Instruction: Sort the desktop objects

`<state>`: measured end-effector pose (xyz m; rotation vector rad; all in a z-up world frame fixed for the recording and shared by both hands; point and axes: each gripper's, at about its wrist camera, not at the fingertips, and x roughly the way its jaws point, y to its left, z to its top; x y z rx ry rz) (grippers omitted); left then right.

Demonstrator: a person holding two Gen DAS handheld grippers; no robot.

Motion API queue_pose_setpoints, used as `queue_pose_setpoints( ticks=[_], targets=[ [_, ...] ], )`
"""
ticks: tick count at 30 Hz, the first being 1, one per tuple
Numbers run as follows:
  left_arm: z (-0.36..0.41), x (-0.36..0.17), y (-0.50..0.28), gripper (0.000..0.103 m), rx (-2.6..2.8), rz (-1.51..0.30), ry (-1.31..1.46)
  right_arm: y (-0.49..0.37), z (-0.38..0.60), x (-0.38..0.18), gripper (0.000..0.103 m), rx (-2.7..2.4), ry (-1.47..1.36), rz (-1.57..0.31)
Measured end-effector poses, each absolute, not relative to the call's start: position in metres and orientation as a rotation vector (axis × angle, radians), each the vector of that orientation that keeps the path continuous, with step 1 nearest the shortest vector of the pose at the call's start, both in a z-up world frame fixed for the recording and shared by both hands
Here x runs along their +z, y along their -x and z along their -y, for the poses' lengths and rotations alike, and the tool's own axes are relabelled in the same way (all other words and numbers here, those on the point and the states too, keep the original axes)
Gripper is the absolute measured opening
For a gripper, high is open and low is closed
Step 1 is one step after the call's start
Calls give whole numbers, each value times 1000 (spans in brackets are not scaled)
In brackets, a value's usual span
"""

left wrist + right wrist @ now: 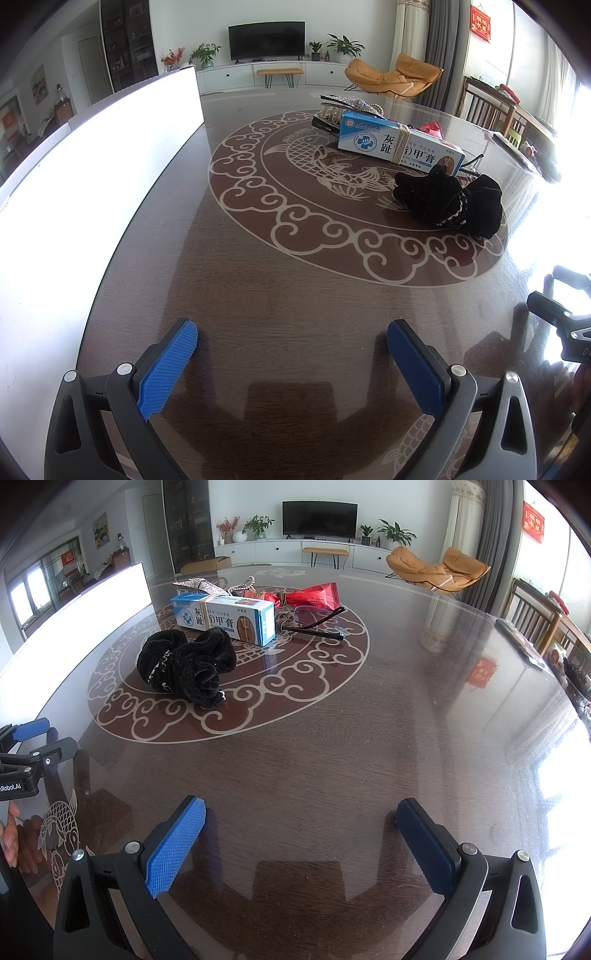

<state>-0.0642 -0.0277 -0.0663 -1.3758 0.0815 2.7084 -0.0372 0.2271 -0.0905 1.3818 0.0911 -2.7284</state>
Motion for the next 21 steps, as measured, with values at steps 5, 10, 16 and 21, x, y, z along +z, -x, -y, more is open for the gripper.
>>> queue_pose_setpoints(
  ticks=[5, 10, 16, 21],
  targets=[
    [28, -66, 64, 103, 2708, -81, 1376, 37, -227, -91, 103, -2729, -1382, -91],
    [28, -66, 64, 103, 2708, -81, 1376, 37, -227, -90, 103, -2732, -1382, -89],
    [27, -67, 64, 103, 2709, -80, 1375, 51, -223, -86, 103, -2668, -1356, -48],
    [27, -66, 64, 103, 2708, -79, 1375, 94, -225, -61, 103, -2822, -1304, 34]
  ],
)
